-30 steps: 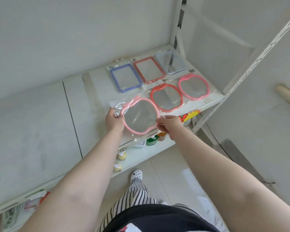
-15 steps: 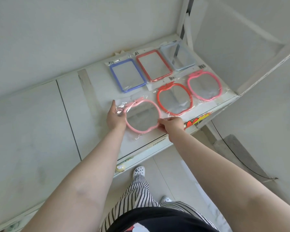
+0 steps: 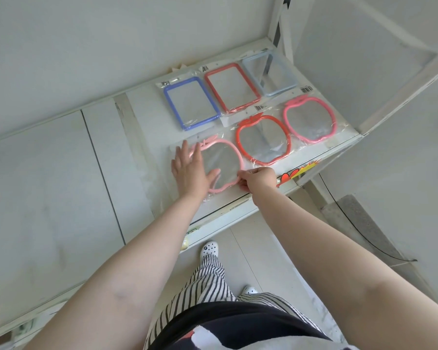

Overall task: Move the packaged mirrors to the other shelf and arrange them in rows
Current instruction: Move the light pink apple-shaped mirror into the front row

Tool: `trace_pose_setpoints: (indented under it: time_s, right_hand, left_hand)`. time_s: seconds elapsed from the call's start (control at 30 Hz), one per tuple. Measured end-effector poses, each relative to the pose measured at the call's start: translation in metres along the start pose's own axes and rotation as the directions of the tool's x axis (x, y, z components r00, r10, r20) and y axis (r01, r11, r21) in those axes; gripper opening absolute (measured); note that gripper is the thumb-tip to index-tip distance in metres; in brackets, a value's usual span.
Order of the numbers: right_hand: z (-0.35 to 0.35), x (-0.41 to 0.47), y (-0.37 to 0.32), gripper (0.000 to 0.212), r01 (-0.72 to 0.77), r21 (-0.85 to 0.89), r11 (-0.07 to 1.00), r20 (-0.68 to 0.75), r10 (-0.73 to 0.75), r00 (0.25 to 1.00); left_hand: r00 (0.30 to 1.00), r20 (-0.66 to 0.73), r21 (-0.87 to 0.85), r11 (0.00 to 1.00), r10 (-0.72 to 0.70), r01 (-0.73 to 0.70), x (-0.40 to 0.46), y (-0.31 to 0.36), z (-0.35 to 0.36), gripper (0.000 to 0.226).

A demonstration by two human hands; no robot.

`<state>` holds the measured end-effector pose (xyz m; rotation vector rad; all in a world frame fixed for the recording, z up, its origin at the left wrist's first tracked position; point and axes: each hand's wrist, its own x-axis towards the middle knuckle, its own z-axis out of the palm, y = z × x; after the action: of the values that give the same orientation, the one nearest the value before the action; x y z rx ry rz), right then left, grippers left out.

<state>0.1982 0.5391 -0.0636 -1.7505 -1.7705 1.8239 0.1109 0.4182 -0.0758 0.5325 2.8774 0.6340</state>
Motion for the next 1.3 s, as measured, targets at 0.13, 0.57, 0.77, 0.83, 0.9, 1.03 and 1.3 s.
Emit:
trace_pose_setpoints:
  time_s: [0.13, 0.57, 0.77, 0.83, 0.9, 1.03, 1.3]
  right_hand:
    - [-0.002, 0.001, 0.008, 0.038, 0.057, -0.085, 0.995, -0.011, -0.058, 0.998]
    - [-0.006, 0.001, 0.009, 0.030, 0.065, -0.258, 0.964, -0.047, -0.080, 0.996]
    - [-0.007, 0.001, 0.009, 0.045, 0.073, -0.262, 0.962, -0.048, -0.089, 0.995]
    - [-0.008, 0.000, 0.010, 0.040, 0.065, -0.265, 0.962, -0.061, -0.084, 0.995]
    - [-0.010, -0.001, 0.011, 0.031, 0.055, -0.255, 0.965, -0.076, -0.077, 0.994]
    - [-0.016, -0.005, 0.012, 0.046, 0.093, -0.234, 0.968, -0.114, -0.122, 0.986]
    - [-0.022, -0.041, 0.020, 0.035, 0.628, -0.508, 0.590, 0.180, -0.640, 0.747]
  left_hand:
    - [0.986, 0.168, 0.052, 0.999, 0.000, -0.009, -0.004, 0.007, 0.009, 0.095]
    - [0.993, 0.118, 0.046, 0.999, -0.008, 0.003, -0.003, 0.008, 0.016, 0.097]
    - [0.992, 0.123, 0.056, 0.998, -0.008, 0.002, -0.003, 0.009, 0.014, 0.097]
    - [0.992, 0.127, 0.060, 0.998, -0.009, 0.002, -0.004, 0.009, 0.013, 0.098]
    - [0.992, 0.126, 0.055, 0.998, -0.008, 0.001, -0.006, 0.010, 0.012, 0.099]
    - [0.997, 0.075, 0.001, 1.000, 0.026, -0.026, -0.008, 0.010, 0.005, 0.087]
    - [0.994, 0.020, -0.060, 0.993, 0.103, -0.102, -0.051, 0.001, -0.030, 0.051]
